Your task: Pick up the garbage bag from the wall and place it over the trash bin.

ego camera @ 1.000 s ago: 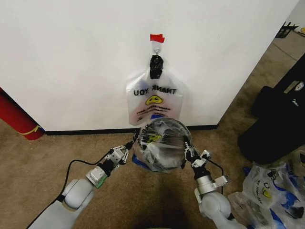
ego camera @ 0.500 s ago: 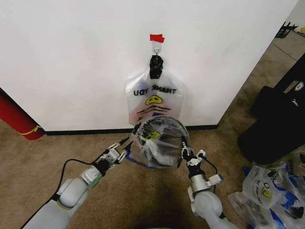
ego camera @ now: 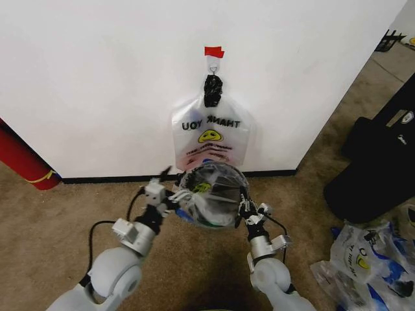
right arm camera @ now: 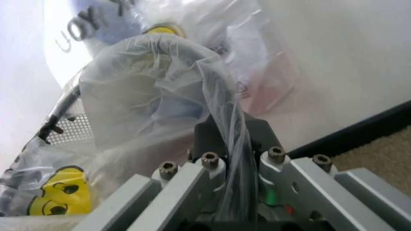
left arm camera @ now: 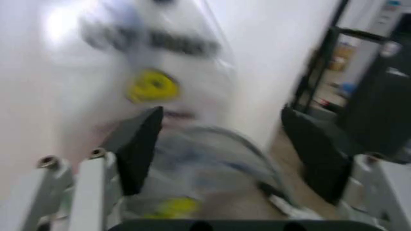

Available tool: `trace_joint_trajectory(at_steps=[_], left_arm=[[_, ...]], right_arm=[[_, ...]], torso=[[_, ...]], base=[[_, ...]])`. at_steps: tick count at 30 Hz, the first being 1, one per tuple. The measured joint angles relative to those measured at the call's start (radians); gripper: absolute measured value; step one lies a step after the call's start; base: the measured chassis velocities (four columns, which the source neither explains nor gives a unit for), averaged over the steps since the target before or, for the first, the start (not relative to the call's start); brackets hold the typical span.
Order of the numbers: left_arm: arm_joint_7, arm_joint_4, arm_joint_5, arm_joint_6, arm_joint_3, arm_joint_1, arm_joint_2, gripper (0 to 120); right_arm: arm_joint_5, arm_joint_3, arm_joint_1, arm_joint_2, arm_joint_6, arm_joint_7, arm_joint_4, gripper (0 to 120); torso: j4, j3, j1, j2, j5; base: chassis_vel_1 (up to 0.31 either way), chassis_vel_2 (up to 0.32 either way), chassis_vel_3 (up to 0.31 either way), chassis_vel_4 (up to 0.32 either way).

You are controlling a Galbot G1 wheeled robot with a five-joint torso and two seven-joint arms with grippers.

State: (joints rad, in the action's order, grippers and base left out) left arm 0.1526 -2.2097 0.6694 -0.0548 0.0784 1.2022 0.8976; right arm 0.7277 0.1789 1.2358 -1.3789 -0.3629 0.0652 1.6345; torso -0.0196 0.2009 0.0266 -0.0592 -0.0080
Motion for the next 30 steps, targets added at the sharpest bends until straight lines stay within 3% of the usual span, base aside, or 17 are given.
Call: trace_joint_trajectory(at_steps=[4, 8, 9, 12, 15, 19, 22, 30], left_arm=[[0.061, -0.001, 0.052, -0.105, -0.066, -0.062, -0.031, 54], [0.257, -0.004, 0.158, -0.283, -0.151, -0.198, -0.041, 36], [0.257, -0.004, 0.158, -0.283, -0.151, -0.198, -0.041, 36], [0.400, -0.006, 0.242, -0.408, -0.202, -0.285, -0.019, 24], [0.515, -0.006, 0.258, -0.503, -0.229, -0.311, 0.025, 12], [0.579, 0.011, 0.209, -0.544, -0.235, -0.295, 0.094, 0], [0.600, 0.031, 0.130, -0.562, -0.231, -0.270, 0.154, 0], [0.600, 0.033, 0.060, -0.588, -0.231, -0.261, 0.174, 0]], right_arm=[[-0.022, -0.011, -0.012, -0.010, -0.011, 0.003, -0.013, 0], [-0.037, -0.016, -0.014, -0.015, -0.015, 0.004, -0.018, 0], [-0.037, -0.016, -0.014, -0.015, -0.015, 0.004, -0.018, 0], [-0.051, -0.013, -0.007, -0.014, -0.020, 0.004, -0.009, 0], [-0.058, -0.009, -0.001, -0.014, -0.024, 0.004, -0.001, 0], [-0.066, -0.008, 0.001, -0.014, -0.024, 0.002, 0.001, 0], [-0.083, -0.010, 0.001, -0.002, -0.021, -0.004, 0.007, 0], [-0.126, -0.021, 0.001, 0.043, 0.010, -0.035, 0.055, 0]], torso=[[0.0006, 0.000, 0.000, 0.000, 0.0000], [0.0002, 0.000, 0.000, 0.000, 0.0001], [0.0002, 0.000, 0.000, 0.000, 0.0001], [0.0000, 0.000, 0.000, 0.000, 0.0001], [0.0002, 0.000, 0.000, 0.000, 0.0001], [0.0004, 0.000, 0.000, 0.000, 0.0001], [0.0004, 0.000, 0.000, 0.000, 0.0001], [0.0004, 0.000, 0.000, 0.000, 0.0002]], base=[[0.000, 0.000, 0.000, 0.000], [0.000, 0.000, 0.000, 0.000], [0.000, 0.000, 0.000, 0.000], [0.000, 0.000, 0.000, 0.000], [0.000, 0.000, 0.000, 0.000], [0.000, 0.000, 0.000, 0.000], [0.000, 0.000, 0.000, 0.000], [0.000, 0.000, 0.000, 0.000]])
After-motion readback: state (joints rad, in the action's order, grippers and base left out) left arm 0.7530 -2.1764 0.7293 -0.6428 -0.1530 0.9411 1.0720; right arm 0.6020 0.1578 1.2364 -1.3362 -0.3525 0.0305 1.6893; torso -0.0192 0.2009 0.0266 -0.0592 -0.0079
